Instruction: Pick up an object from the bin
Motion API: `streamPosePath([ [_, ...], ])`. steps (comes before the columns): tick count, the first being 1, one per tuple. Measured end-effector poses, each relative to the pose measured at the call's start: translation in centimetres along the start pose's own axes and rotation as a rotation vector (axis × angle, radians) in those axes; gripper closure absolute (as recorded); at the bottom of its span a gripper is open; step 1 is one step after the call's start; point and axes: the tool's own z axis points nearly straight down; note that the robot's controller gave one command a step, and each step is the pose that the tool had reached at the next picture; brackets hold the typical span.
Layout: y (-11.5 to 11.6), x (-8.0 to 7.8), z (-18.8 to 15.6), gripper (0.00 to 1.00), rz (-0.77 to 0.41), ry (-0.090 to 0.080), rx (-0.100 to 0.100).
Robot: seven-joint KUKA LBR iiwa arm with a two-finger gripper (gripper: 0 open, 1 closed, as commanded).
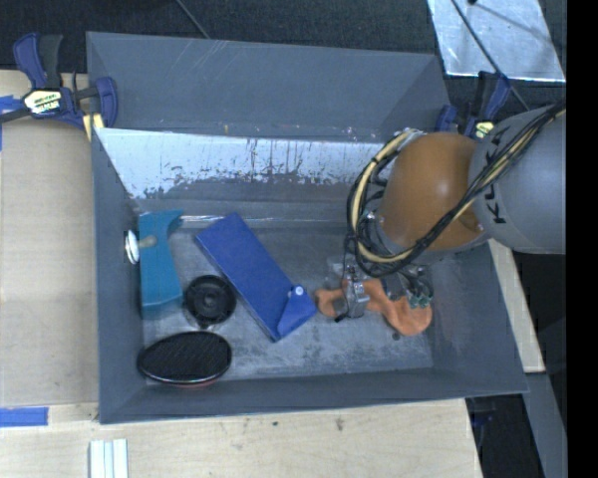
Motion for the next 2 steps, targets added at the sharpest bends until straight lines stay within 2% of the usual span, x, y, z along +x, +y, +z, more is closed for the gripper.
streamPosePath([
  [2, -0.01, 0.00, -0.01, 1.00, 0.001, 0.000, 0.000],
])
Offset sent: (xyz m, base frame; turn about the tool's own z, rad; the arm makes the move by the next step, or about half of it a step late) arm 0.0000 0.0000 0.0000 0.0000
